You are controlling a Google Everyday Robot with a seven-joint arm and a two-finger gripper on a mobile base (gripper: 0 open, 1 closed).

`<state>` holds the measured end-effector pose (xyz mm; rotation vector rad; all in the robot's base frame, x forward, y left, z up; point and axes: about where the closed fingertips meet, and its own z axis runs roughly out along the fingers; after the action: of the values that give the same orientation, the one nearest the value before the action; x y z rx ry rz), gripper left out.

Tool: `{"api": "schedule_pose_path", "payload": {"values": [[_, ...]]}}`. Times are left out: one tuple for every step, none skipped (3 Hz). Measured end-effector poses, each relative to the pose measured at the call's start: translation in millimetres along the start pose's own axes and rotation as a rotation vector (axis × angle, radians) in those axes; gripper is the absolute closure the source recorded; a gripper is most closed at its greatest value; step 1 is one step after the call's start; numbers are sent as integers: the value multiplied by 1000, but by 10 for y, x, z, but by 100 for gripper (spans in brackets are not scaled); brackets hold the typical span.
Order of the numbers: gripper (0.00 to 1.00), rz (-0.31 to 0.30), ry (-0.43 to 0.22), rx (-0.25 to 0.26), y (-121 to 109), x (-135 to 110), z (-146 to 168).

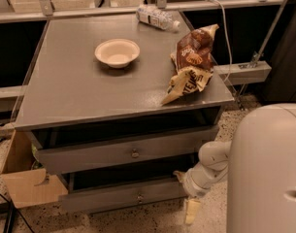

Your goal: Open middle drawer

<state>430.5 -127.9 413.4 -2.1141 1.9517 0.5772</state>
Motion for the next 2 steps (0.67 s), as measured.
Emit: {"api": "schedule_pose_path", "payload": {"values": [[0,12,2,-39,67,10,-9],[0,20,2,-60,121,17,-25]]}}
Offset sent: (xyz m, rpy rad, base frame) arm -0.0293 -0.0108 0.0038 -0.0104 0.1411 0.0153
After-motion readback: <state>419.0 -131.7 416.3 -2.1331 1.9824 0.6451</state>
